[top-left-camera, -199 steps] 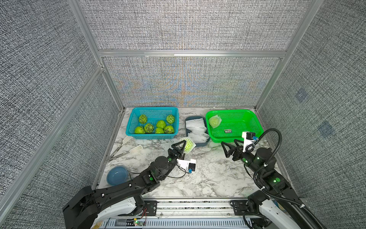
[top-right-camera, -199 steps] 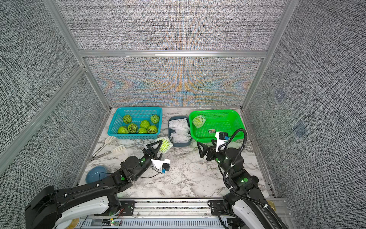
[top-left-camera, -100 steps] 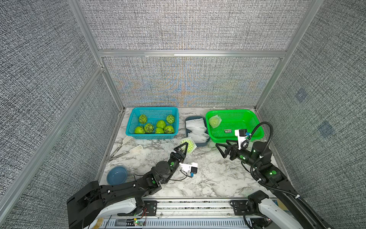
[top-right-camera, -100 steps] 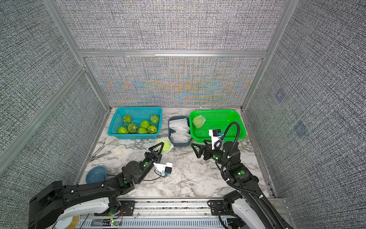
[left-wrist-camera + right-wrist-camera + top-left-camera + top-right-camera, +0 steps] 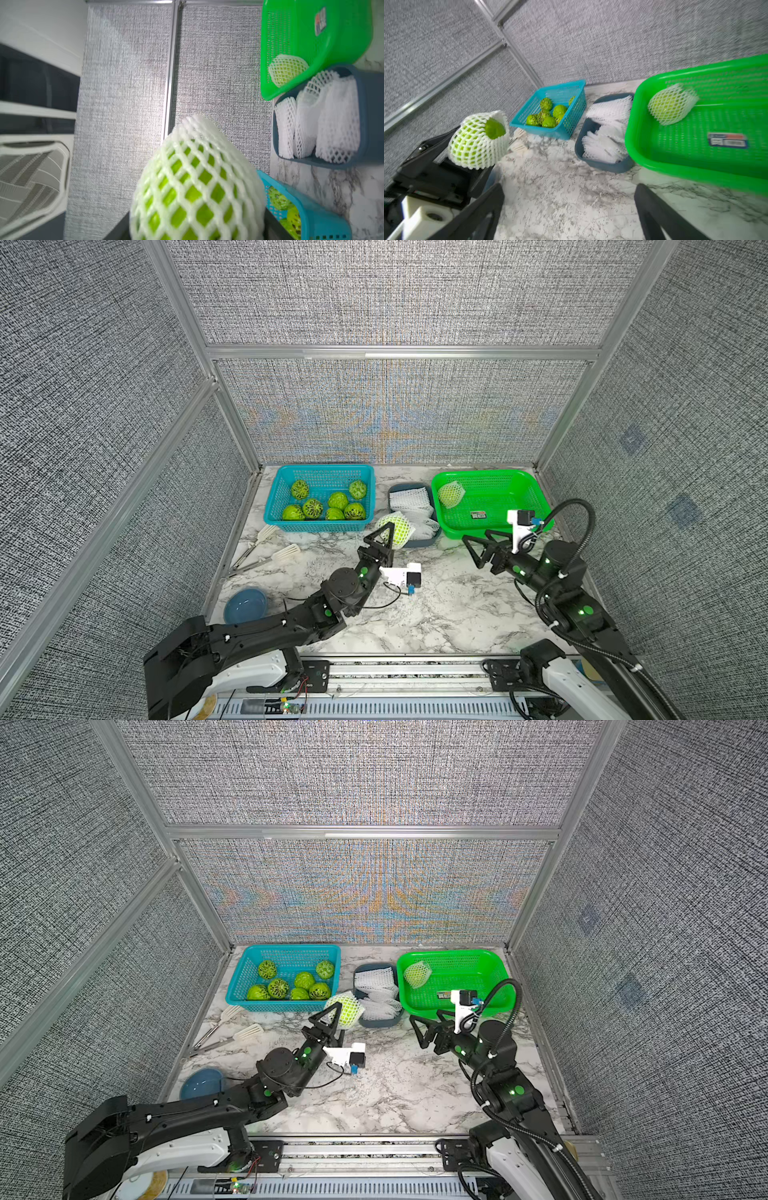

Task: Sleeve custard apples in foam nets
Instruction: Pick up the custard apple from the center of the board, then place the custard apple in the basket.

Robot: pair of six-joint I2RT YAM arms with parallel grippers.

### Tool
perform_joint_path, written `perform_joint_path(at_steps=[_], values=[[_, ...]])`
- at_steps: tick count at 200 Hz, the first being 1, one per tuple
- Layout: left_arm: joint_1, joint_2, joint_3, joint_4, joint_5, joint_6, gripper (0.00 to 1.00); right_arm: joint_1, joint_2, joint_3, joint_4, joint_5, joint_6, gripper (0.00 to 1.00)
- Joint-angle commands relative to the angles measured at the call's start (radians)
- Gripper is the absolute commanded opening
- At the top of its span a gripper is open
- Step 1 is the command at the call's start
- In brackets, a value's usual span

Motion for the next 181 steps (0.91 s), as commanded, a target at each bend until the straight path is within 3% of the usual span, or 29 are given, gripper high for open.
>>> perform_joint_path(at_steps=[1, 7, 23, 78, 129, 181], values=[[0.006, 0.0, 0.147, -0.329, 0.018, -0.381, 0.64, -0.004, -0.105, 0.003, -0.022, 0.206, 0.022, 0.99], [0.013, 0.006, 0.19, -0.404, 0.052, -0.498, 0.64, -0.004, -0.136, 0.0, -0.02, 0.234, 0.021, 0.99], [0.024, 0.035, 0.272, -0.508, 0.122, -0.659, 0.64, -0.004, -0.191, 0.003, -0.044, 0.281, 0.015, 0.99], [0.076, 0.275, 0.656, -0.783, 0.314, -1.12, 0.65, -0.004, -0.212, 0.163, -0.199, 0.348, -0.024, 0.99], [0.165, 0.522, 0.933, -0.766, 0.583, -1.272, 0.67, -0.004, -0.205, 0.347, -0.27, 0.424, -0.117, 0.99], [0.213, 0.795, 1.191, -0.72, 0.774, -1.279, 0.69, -0.004, -0.147, 0.451, -0.311, 0.496, -0.212, 0.99]])
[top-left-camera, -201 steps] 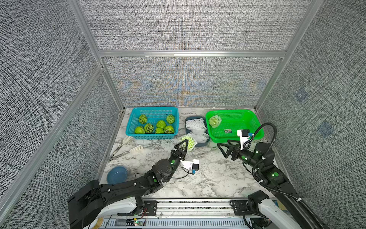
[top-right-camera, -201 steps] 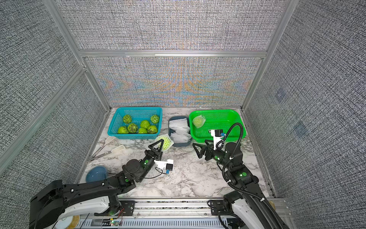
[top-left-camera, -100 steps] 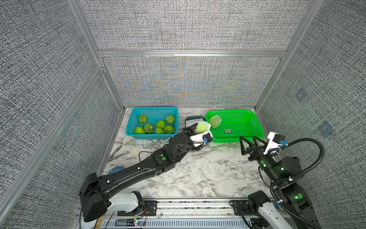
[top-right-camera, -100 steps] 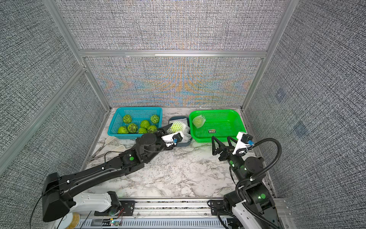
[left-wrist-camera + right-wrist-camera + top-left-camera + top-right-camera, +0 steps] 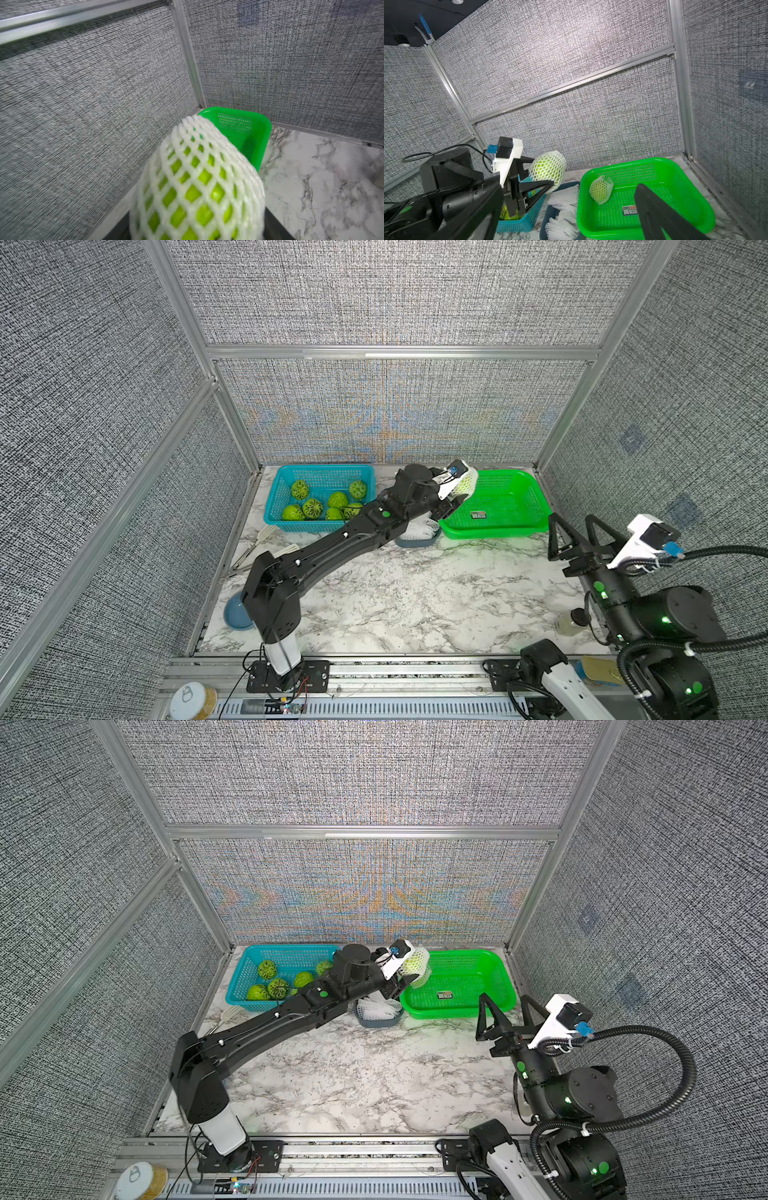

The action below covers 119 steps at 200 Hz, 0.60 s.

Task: Sleeve custard apples in foam nets
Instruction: Place the custard apple in the basket.

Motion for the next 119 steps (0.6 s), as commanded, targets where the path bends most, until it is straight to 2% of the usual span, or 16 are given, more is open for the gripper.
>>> perform_joint_path(at_steps=[1, 31, 55, 74, 103, 119], values=[[0.021, 0.103, 0.104, 0.029, 0.138, -0.031, 0.69, 0.001, 0.024, 0.025, -0.028, 0.055, -0.066, 0.99], [0.049, 0.307, 0.32, -0.01, 0.2, -0.053, 0.69, 0.001, 0.082, 0.05, -0.02, 0.091, -0.092, 0.99], [0.069, 0.452, 0.482, -0.004, 0.178, -0.13, 0.69, 0.0, 0.156, 0.079, -0.019, 0.1, -0.104, 0.99], [0.073, 0.525, 0.55, 0.049, 0.086, -0.211, 0.69, 0.001, 0.209, 0.095, -0.009, 0.117, -0.104, 0.99], [0.069, 0.642, 0.674, 0.067, -0.07, -0.456, 0.68, 0.001, 0.255, 0.096, 0.019, 0.141, -0.095, 0.99], [0.051, 0.683, 0.704, 0.098, -0.136, -0.529, 0.67, 0.0, 0.269, 0.095, 0.03, 0.158, -0.101, 0.99]])
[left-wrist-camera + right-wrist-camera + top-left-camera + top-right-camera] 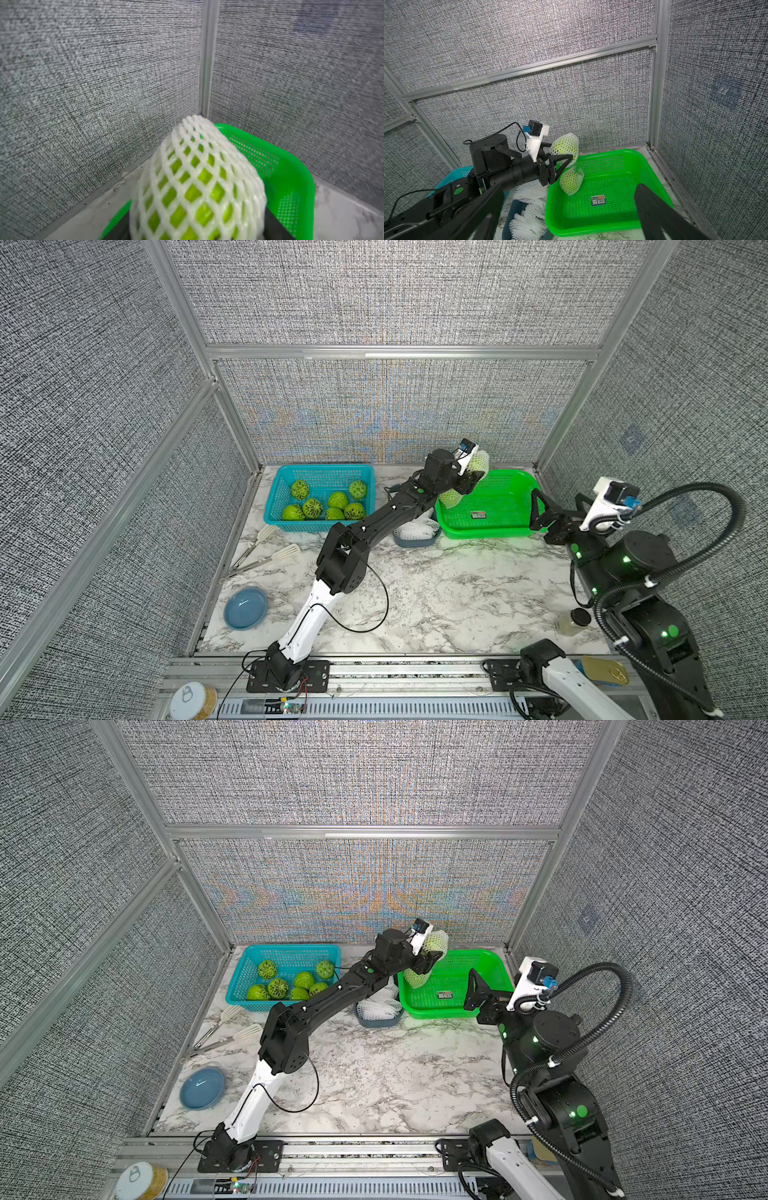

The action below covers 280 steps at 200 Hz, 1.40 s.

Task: Sleeve custard apples in foam nets
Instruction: Place the custard apple in the basket.

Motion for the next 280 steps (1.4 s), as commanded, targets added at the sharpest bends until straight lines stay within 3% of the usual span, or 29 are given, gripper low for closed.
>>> perform_joint_path(at_steps=[1, 45, 83, 104, 162, 280], values=[[-0.019, 0.044, 0.044, 0.071, -0.138, -0.194, 0.67, 0.0, 0.016, 0.003, 0.048, 0.044, -0.008, 0.99], [-0.071, 0.169, 0.149, 0.112, -0.229, -0.33, 0.67, -0.002, 0.029, -0.005, 0.076, 0.036, -0.032, 0.99], [-0.106, 0.239, 0.169, 0.156, -0.271, -0.373, 0.67, -0.002, 0.017, -0.011, 0.066, 0.019, -0.046, 0.99], [-0.117, 0.278, 0.172, 0.195, -0.234, -0.349, 0.68, -0.002, -0.001, -0.022, 0.062, 0.013, -0.054, 0.99], [-0.153, 0.364, 0.238, 0.174, -0.308, -0.323, 0.68, -0.004, -0.045, -0.05, 0.056, 0.014, -0.072, 0.99], [-0.171, 0.404, 0.281, 0.098, -0.36, -0.224, 0.76, -0.003, -0.082, -0.102, 0.086, 0.012, -0.099, 0.99]])
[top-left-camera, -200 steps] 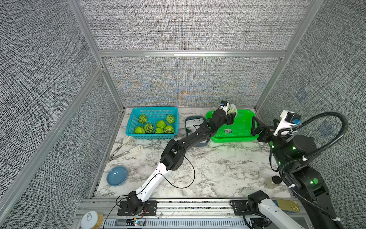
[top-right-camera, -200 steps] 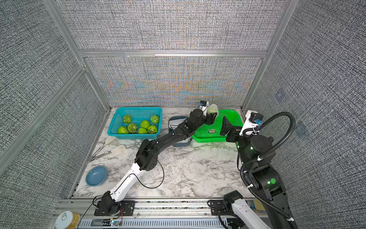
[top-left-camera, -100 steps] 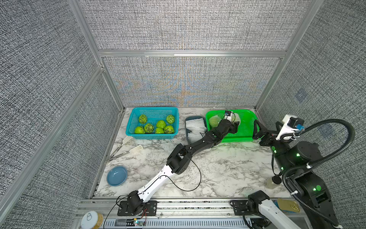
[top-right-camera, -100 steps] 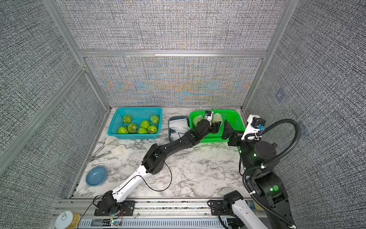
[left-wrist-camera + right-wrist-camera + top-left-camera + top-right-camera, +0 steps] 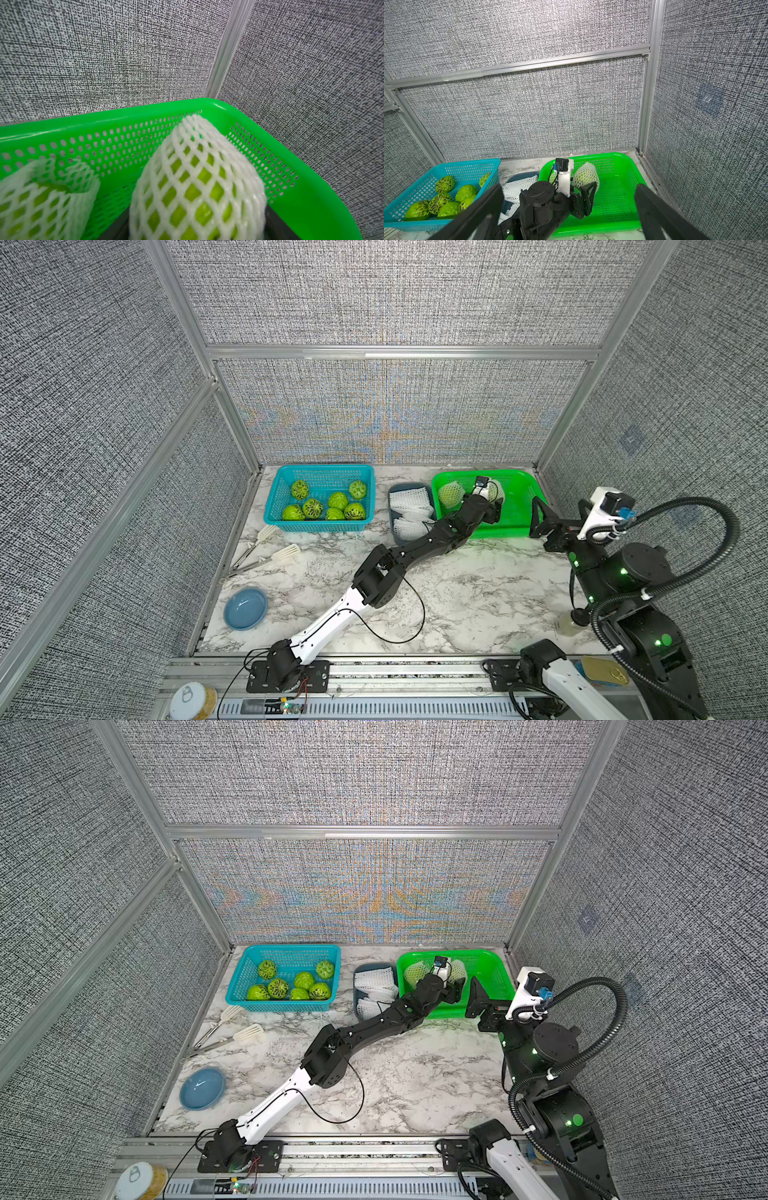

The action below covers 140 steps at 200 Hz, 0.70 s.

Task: Sleeve custard apples in foam nets
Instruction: Place the custard apple in the basket.

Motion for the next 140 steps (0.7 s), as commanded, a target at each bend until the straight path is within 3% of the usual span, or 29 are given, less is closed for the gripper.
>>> perform_joint_path(at_steps=[1, 140], values=[[0.001, 0.006, 0.006, -0.023, -0.011, 0.029, 0.77, 0.002, 0.0, -0.006, 0.038, -0.002, -0.01, 0.99], [0.001, -0.06, -0.068, -0.117, 0.016, 0.063, 0.87, 0.001, -0.024, -0.055, 0.081, 0.011, -0.013, 0.99]])
